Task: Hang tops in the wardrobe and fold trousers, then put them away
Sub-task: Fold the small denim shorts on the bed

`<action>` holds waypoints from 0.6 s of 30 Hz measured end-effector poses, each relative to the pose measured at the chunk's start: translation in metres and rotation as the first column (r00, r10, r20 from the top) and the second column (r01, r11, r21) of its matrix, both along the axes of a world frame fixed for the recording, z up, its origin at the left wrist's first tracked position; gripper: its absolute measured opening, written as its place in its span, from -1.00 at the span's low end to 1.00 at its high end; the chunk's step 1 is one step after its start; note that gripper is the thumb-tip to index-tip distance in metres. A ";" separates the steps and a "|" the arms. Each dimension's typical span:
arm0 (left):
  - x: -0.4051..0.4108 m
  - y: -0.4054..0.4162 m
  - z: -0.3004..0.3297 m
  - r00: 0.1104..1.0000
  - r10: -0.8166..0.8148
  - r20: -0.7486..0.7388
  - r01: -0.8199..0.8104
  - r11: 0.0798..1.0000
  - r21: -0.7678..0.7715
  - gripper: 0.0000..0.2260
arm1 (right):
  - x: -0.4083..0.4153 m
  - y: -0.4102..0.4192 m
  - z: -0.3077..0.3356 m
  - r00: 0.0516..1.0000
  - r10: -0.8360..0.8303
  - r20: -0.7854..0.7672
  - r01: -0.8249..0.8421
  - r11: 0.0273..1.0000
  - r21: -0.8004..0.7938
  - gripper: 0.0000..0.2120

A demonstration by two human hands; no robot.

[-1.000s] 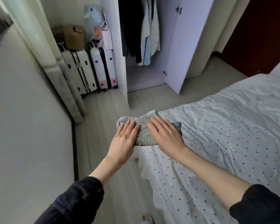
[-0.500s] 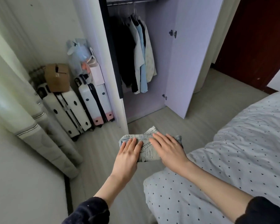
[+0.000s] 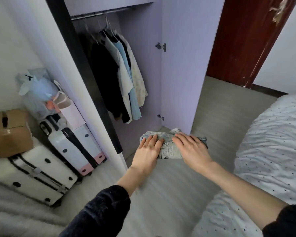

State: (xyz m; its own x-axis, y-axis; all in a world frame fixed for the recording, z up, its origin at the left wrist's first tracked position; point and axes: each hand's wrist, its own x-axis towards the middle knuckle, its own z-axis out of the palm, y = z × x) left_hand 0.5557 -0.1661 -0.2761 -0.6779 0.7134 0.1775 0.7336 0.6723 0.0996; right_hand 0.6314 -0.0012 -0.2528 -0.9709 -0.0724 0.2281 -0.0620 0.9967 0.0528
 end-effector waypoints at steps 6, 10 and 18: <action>-0.135 0.090 0.059 0.985 -0.032 -0.169 0.056 0.988 0.142 -0.43 | -0.129 0.086 0.052 0.990 -0.109 -0.093 0.114 0.992 0.049 -0.42; -0.226 0.146 0.105 0.966 0.059 -0.252 -0.005 0.978 0.208 -0.41 | -0.226 0.143 0.103 0.985 -0.047 -0.167 0.071 0.987 0.145 -0.40; -0.368 0.206 0.224 0.877 0.220 -0.427 -0.123 0.962 0.244 -0.44 | -0.398 0.213 0.214 0.950 0.134 -0.284 -0.083 0.980 0.183 -0.38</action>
